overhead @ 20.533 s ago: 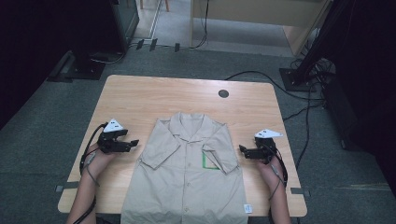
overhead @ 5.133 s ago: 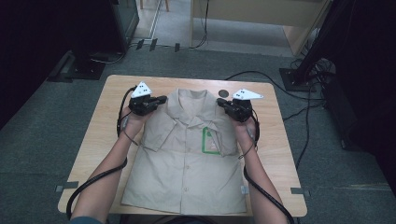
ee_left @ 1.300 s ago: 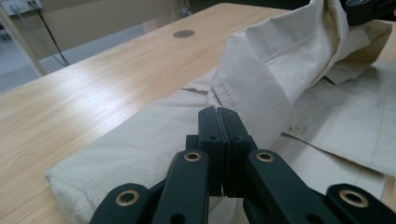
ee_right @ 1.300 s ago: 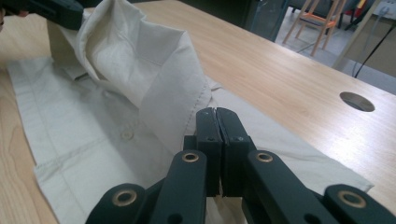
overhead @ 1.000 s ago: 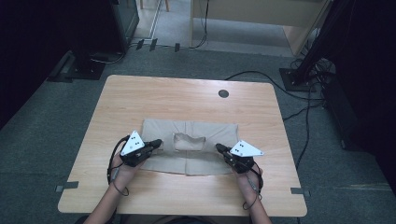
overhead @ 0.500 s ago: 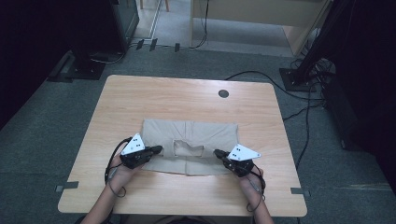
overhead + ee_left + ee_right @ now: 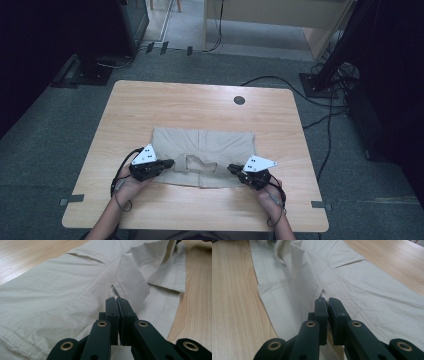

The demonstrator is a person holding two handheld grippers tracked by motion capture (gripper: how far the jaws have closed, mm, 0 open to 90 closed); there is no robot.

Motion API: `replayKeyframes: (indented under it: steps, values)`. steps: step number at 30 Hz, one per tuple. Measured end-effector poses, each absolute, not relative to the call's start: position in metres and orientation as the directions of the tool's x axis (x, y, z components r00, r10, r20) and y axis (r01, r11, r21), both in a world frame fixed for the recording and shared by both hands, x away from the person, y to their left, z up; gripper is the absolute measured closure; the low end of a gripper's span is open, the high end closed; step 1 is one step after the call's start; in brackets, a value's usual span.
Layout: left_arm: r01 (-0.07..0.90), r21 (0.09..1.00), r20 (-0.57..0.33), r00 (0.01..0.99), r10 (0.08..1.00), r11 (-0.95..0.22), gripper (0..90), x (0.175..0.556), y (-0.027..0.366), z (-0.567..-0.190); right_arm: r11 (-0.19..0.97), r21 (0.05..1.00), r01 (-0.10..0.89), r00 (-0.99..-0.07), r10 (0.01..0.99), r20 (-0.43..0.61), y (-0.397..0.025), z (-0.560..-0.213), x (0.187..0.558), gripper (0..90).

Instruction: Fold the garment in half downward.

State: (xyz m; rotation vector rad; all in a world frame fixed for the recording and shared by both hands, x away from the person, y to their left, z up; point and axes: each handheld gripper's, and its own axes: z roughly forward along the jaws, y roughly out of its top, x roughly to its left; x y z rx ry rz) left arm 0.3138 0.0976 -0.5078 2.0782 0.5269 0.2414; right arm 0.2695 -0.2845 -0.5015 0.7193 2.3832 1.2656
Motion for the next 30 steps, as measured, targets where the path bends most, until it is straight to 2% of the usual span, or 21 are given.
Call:
replayKeyframes:
  steps: [6,14,18,25,28,30]
  values:
    - [0.279,0.843,-0.052,0.893,0.447,-0.461,86.9,0.315,0.100,-0.509,0.480,0.831,0.281,-0.820,0.569,-0.051,-0.287,-0.502,0.271,84.1]
    - [0.296,0.828,-0.087,0.907,0.412,-0.477,77.8,0.317,0.102,-0.513,0.488,0.823,0.290,-0.834,0.551,-0.034,-0.293,-0.503,0.272,80.7]
    - [0.271,0.844,-0.087,0.921,0.379,-0.463,73.7,0.314,0.105,-0.508,0.493,0.824,0.278,-0.844,0.536,-0.036,-0.294,-0.501,0.270,78.2]
    - [0.256,0.857,-0.086,0.927,0.366,-0.448,72.0,0.312,0.110,-0.505,0.479,0.835,0.271,-0.849,0.528,-0.027,-0.297,-0.498,0.269,75.6]
    - [0.251,0.868,-0.083,0.924,0.374,-0.429,65.5,0.313,0.114,-0.504,0.464,0.843,0.273,-0.847,0.531,-0.019,-0.298,-0.496,0.269,74.8]
    - [0.250,0.874,-0.085,0.923,0.375,-0.418,64.5,0.313,0.116,-0.504,0.463,0.843,0.274,-0.846,0.532,-0.018,-0.298,-0.496,0.269,74.5]
